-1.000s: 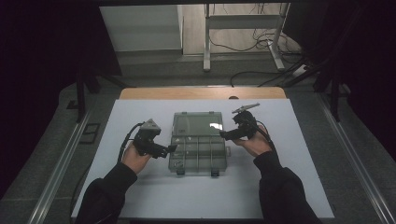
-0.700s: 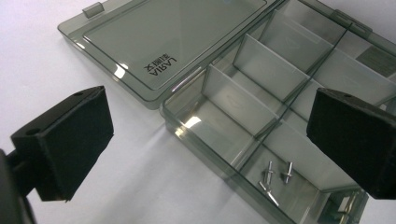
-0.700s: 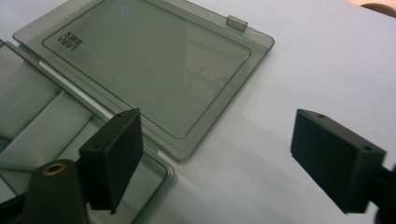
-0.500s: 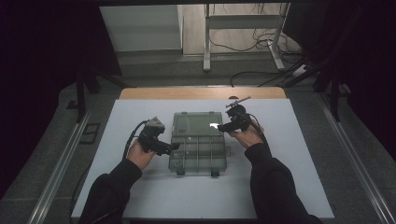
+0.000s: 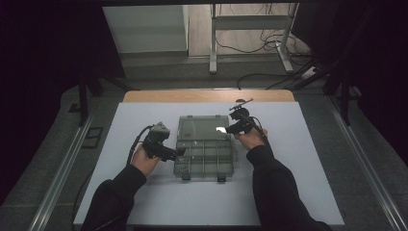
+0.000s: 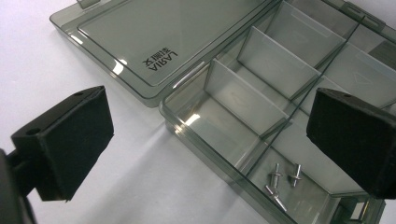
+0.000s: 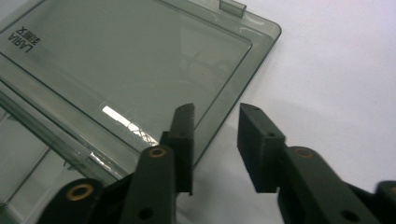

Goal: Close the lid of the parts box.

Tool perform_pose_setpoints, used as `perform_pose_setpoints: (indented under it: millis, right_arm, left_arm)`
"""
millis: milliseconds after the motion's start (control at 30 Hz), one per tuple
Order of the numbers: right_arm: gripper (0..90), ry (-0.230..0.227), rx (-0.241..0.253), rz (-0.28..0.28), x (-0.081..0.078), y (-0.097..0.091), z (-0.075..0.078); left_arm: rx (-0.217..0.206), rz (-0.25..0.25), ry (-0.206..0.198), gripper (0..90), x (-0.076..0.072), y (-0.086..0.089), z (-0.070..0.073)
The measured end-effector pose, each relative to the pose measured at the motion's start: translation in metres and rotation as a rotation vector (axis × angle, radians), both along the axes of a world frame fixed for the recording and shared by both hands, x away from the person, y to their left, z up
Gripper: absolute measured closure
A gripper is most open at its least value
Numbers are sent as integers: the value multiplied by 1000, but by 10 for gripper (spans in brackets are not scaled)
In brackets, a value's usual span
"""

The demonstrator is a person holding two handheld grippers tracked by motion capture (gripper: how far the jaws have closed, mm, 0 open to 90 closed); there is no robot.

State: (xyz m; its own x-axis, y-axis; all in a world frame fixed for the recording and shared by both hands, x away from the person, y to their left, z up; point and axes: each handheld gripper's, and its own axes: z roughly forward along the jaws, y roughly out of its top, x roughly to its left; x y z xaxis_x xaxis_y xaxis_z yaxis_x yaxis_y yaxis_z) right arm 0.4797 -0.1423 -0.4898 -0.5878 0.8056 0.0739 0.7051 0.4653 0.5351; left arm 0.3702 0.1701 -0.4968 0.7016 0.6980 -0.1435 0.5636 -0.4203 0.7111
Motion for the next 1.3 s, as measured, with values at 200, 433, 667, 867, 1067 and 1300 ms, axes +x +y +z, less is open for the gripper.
perform_pose_setpoints:
  millis: [200, 433, 667, 867, 1067, 1300]
  right_arm:
    - [739, 17, -28, -21, 4, 5, -3]
    - [776, 56, -11, -60, 7, 5, -2]
    - [834, 82, 33, -77, 10, 8, -1]
    - [859, 67, 12, -55, 8, 17, -1]
    - [808, 42, -3, -49, 12, 20, -2]
    - [805, 44, -25, -70, 24, 31, -6]
  left_arm:
    - [3, -1, 1, 8, -1, 1, 0]
    - [-6, 8, -1, 7, -1, 5, 1]
    - [-8, 7, -2, 7, -2, 6, 1]
    - [-22, 15, 2, 8, -2, 9, 1]
    - [-38, 34, 5, 7, -2, 12, 1]
    - [-41, 26, 13, 1, -2, 12, -1]
